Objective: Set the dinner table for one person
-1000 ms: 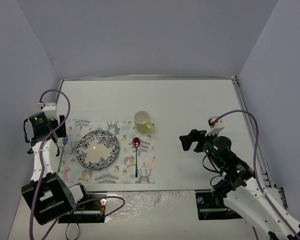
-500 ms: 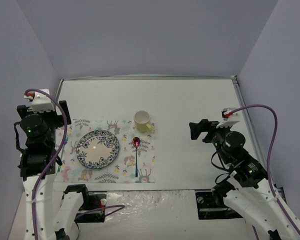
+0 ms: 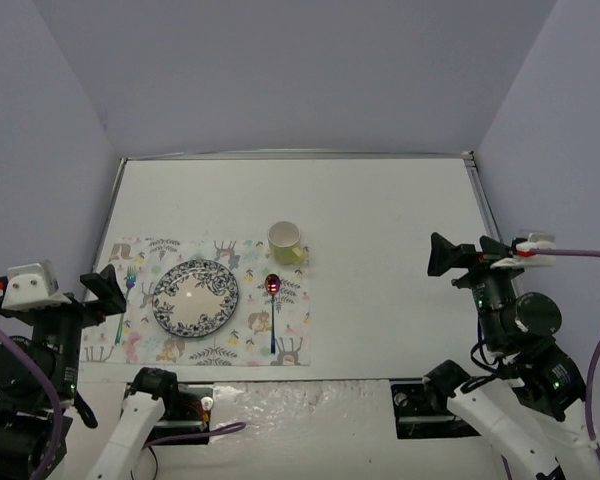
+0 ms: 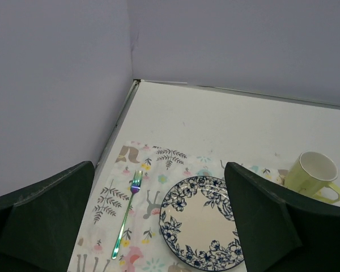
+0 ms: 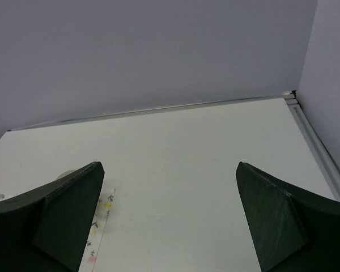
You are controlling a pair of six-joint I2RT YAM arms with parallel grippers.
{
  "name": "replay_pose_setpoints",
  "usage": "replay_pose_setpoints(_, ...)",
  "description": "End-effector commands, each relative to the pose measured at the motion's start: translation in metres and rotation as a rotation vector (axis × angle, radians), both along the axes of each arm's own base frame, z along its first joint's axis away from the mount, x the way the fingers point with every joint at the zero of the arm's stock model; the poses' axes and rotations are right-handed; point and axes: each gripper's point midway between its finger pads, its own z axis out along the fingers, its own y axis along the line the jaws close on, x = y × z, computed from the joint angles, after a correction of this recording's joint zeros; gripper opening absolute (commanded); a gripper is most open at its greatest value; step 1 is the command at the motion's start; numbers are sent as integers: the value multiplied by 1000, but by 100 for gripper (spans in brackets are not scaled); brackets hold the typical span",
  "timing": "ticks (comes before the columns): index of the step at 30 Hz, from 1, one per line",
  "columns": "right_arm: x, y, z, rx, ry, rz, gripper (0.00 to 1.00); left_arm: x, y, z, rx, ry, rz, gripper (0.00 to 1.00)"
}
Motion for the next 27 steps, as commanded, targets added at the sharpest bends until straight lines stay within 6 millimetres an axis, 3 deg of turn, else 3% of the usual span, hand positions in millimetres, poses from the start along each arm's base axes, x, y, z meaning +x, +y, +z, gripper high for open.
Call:
replay_pose_setpoints(1,-17,-28,37,-1,-116,-85,100,-9,1,-12,-45,43,5,97)
replay_pose_setpoints(8,-31,-42,40,-24,-150,-110,100,-16,3,-29,-42,111,10,97)
replay_pose_setpoints(17,-29,-42,31,-39,-136,-117,100,-15,-3,-55,-52,203,-12,97)
replay_pose_setpoints(27,-32,-43,32,-33,-147,-113,100,-16,-2,-55,-59,201,-3,97)
